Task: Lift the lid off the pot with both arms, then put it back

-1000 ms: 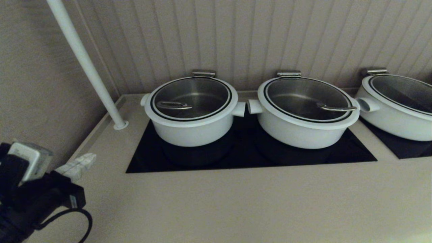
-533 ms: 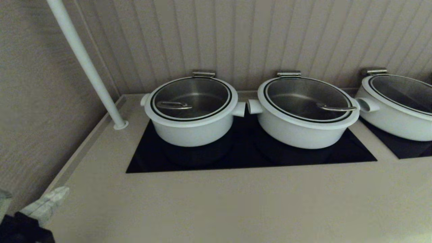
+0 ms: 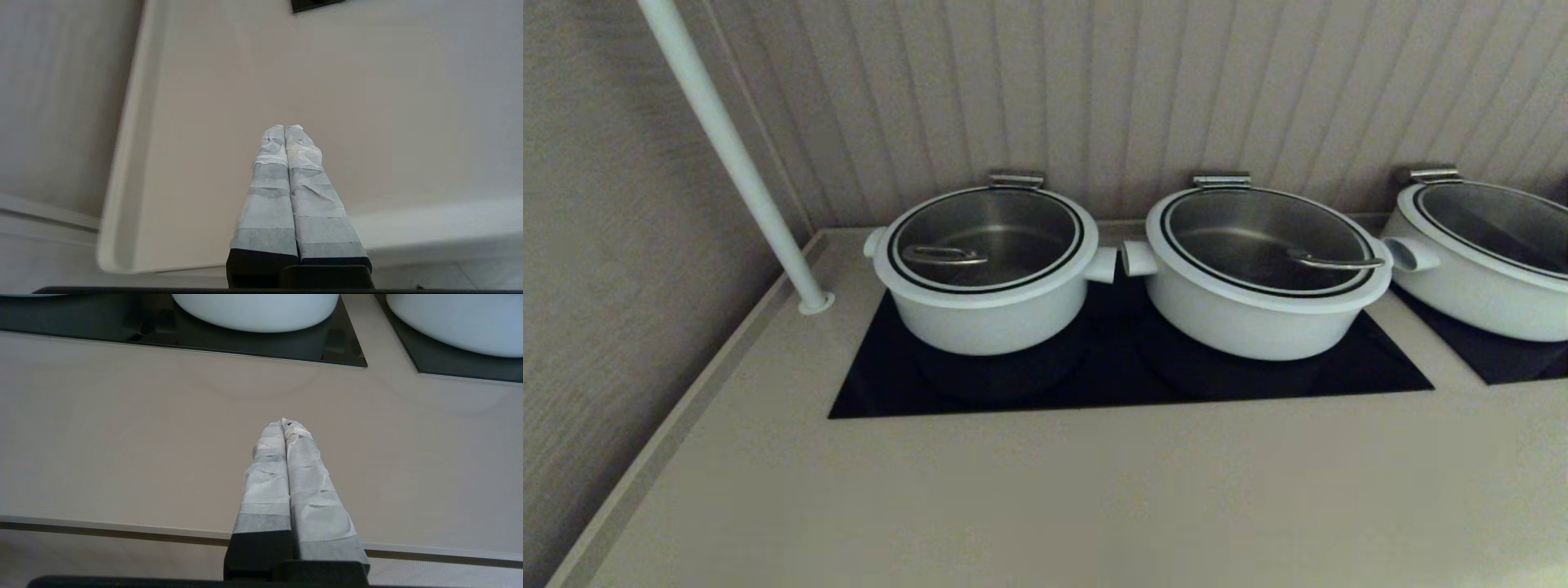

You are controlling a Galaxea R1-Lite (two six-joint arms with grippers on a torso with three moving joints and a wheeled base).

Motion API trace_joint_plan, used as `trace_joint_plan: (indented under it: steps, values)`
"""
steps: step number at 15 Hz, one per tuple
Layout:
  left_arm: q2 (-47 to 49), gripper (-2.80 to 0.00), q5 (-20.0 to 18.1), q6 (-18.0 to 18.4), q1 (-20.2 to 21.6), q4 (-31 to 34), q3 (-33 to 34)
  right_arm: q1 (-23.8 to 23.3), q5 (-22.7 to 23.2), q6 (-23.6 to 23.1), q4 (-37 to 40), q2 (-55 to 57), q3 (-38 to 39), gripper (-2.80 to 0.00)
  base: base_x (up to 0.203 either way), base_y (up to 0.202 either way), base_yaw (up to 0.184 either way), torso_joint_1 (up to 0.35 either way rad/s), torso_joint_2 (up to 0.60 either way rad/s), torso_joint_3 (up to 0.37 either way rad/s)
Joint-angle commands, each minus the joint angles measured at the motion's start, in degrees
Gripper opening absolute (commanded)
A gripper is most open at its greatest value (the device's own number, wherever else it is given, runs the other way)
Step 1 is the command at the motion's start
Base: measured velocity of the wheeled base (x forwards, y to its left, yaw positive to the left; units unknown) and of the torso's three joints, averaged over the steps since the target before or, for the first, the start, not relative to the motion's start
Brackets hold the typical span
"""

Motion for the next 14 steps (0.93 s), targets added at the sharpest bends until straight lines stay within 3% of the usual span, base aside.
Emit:
trace_joint_plan:
  steps: [1,5,10,14]
  values:
    - [-7.2,-2.80,-0.2,0.2,-1.9,2.3,0.0,0.0,0.0,-0.1,0.0,0.0,0.0,-2.80,0.000,0.000,0.000,0.000,0.00,0.000]
    - [-17.6,-2.80,-0.1,-3.2,-3.8,5.0,-0.1,0.0,0.0,-0.1,0.0,0.0,0.0,-2.80,0.000,0.000,0.000,0.000,0.00,0.000]
    - [-17.8,-2.80,0.3,-4.3,-3.9,4.8,0.0,0.0,0.0,-0.1,0.0,0.0,0.0,-2.80,0.000,0.000,0.000,0.000,0.00,0.000]
    - [-17.9,-2.80,1.2,-8.8,-3.9,4.7,0.0,0.0,0.0,-0.1,0.0,0.0,0.0,-2.80,0.000,0.000,0.000,0.000,0.00,0.000]
